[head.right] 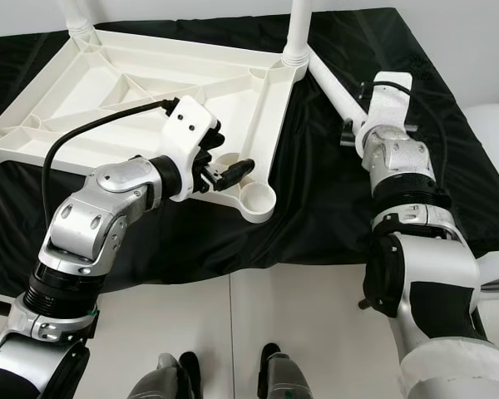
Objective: Building children table
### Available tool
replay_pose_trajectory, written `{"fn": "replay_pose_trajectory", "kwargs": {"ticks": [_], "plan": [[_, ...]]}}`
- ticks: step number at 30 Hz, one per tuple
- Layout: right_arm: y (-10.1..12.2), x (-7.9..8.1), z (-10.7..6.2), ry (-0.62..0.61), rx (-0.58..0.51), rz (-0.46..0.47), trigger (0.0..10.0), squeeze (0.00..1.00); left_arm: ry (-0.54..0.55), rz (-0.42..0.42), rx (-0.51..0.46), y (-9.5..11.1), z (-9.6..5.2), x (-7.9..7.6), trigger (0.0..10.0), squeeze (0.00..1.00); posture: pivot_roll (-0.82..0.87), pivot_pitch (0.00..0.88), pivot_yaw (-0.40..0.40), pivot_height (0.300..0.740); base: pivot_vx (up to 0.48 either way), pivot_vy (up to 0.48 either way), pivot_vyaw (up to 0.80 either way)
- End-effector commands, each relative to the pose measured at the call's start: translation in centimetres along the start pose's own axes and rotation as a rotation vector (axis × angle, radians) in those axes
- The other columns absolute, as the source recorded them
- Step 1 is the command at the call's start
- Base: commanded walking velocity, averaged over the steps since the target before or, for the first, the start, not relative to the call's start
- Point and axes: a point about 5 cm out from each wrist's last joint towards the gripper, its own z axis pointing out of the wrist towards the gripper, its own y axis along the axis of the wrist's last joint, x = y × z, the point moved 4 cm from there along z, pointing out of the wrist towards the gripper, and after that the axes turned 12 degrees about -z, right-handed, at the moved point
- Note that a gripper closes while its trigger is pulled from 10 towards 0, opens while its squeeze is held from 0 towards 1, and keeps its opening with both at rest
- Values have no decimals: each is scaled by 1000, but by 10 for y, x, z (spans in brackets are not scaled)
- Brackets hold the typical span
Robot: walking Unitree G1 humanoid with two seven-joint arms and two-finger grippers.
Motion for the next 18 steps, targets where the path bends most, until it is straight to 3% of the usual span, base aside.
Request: {"fn": "replay_pose_trajectory", "kwargs": {"ticks": [1, 4, 5, 6, 10, 11, 12, 13, 18], "plan": [[-30, 13, 2, 39, 125, 2, 10000, 0, 16, -4, 3, -2, -2, -1, 10000, 0, -74, 316, 50, 740, 0, 0, 0], [-34, 16, 2, 50, 148, 3, 10000, 0, 16, -6, 2, -2, -2, -1, 10000, 0, -74, 315, 51, 740, 0, 0, 0], [-36, 16, 2, 51, 164, 20, 8353, 0, 16, -8, -2, -1, -2, -2, 10000, 0, -74, 311, 49, 740, 0, 0, 0], [-39, 16, 2, 54, 177, 34, 4314, 0, 17, -10, -6, 0, -2, -2, 10000, 0, -75, 310, 49, 740, 0, 0, 0], [-40, 15, 2, 52, 182, 38, 4314, 0, 17, -12, -9, 1, -2, -2, 10000, 0, -75, 310, 49, 740, 0, 0, 0], [-41, 16, 2, 62, 191, 44, 1725, 0, 18, -13, -14, 2, -1, -2, 10000, 0, -75, 308, 49, 740, 0, 0, 0], [-42, 18, 2, 74, 194, 57, 392, 0, 18, -11, -17, 3, -1, -1, 10000, 0, -76, 308, 49, 740, 0, 0, 0], [-43, 20, 1, 88, 196, 77, 0, 0, 19, -8, -19, 3, -1, -1, 10000, 0, -77, 307, 50, 740, 0, 0, 0], [-48, 22, 1, 103, 224, 120, 0, 0, 20, -4, -25, 6, -1, 0, 10000, 0, -76, 312, 51, 740, 0, 0, 0]]}}
